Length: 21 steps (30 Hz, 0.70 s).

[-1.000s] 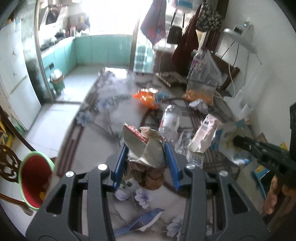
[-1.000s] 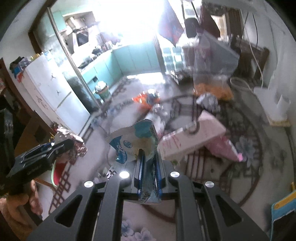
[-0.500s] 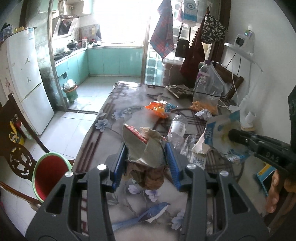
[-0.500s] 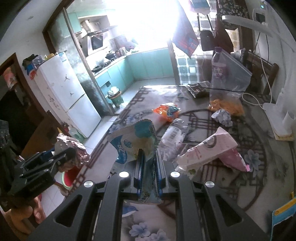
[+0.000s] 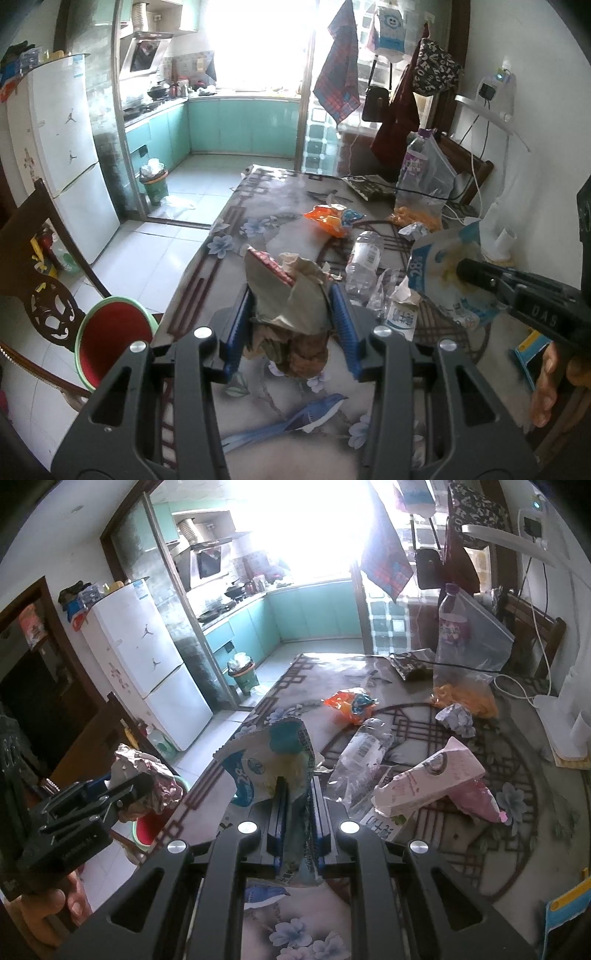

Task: Collect trash
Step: 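Carry the crumpled paper toward the trash bin with the left tool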

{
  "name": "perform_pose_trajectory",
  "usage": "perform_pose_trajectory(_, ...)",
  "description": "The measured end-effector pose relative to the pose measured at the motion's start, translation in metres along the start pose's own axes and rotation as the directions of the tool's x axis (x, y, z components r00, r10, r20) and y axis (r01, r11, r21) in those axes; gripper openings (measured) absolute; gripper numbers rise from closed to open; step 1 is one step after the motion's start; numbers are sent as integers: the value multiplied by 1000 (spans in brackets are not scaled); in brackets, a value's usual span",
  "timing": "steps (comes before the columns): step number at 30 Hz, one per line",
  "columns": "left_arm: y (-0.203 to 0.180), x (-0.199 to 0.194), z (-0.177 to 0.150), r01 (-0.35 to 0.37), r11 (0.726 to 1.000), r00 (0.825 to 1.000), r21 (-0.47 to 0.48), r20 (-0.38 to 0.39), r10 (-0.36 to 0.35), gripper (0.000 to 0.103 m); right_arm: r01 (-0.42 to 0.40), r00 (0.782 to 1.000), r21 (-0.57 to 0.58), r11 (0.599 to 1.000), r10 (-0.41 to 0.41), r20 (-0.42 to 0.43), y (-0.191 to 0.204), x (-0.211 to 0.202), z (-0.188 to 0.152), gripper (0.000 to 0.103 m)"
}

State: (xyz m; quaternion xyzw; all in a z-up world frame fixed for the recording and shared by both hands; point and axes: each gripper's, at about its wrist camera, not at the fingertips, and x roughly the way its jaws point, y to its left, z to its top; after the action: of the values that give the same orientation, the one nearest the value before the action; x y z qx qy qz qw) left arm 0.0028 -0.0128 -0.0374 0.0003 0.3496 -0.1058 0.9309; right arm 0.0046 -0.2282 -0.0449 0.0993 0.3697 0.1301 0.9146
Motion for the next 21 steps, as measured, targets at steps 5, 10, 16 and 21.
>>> perform_pose_trajectory(5, 6, -3, -1, -18, 1000, 1000, -13, -2, 18, 42, -16, 1000, -11, 1000, 16, -6, 6, 0, -2, 12)
perform_pose_trajectory(10, 17, -6, 0, -43, 999, 999, -31, 3, 43, 42, -30, 999, -22, 999, 30, -11, 10, 0, -3, 12)
perform_pose_trajectory(16, 32, -5, -2, -63, 997, 998, -54, -5, 63, 42, -41, 999, -30, 999, 40, -16, 19, 5, -4, 12)
perform_pose_trajectory(21, 51, -5, -6, -72, 994, 997, -76, -12, 71, 42, -49, 998, -41, 998, 47, -36, 32, 17, -5, 12)
